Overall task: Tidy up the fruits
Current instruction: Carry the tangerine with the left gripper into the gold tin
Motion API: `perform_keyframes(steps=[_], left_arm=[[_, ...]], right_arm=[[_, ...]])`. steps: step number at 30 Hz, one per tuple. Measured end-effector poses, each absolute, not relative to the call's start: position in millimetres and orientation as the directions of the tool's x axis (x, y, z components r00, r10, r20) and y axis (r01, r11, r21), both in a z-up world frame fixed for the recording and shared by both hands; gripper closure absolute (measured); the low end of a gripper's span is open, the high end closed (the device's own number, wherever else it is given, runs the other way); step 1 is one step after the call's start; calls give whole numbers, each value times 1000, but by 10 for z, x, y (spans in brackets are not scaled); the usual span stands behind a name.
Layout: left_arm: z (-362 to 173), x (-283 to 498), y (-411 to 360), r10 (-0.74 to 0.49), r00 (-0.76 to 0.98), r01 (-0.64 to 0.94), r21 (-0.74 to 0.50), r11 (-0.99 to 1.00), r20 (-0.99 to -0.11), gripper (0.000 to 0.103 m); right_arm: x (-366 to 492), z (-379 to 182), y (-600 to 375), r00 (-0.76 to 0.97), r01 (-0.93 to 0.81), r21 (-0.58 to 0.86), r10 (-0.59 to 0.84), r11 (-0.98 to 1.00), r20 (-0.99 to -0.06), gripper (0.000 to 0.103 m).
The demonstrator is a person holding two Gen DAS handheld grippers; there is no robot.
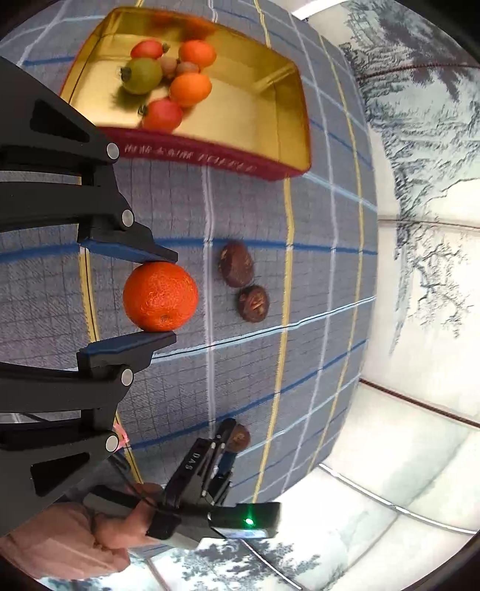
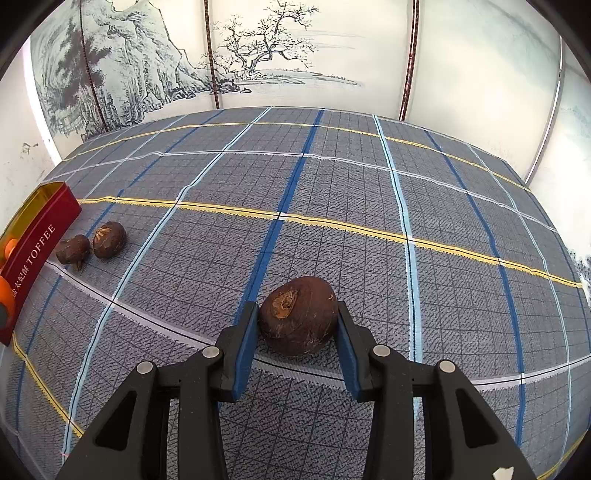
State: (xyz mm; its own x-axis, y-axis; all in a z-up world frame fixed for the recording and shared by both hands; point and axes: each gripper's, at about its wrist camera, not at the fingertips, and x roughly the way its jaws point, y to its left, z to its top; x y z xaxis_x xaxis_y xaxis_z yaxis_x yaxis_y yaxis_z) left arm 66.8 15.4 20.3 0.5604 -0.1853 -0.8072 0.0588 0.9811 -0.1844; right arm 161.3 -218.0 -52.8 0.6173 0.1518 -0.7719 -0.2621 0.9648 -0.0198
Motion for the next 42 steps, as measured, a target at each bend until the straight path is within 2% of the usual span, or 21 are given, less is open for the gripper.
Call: perform_keyframes(steps=[9, 19, 31, 42], left_arm=[[515, 550, 657, -115, 626, -9, -155, 988, -771, 66], [520, 513, 1310, 6, 623, -143, -106, 984, -782, 66], [181, 409, 1740, 25, 546, -238, -127, 963, -837, 66], [-16, 417, 1690, -9, 500, -217, -136, 967, -866, 66]], right_arm=[[1614, -531, -2177, 618, -262, -22, 150, 965, -772, 65], [1614, -528, -2177, 618, -262, -22, 150, 965, -772, 65], [1614, -532, -2180, 618, -262, -23, 150, 965, -772, 65], [1615, -535, -2181, 619, -263, -23, 150, 965, -771, 65]])
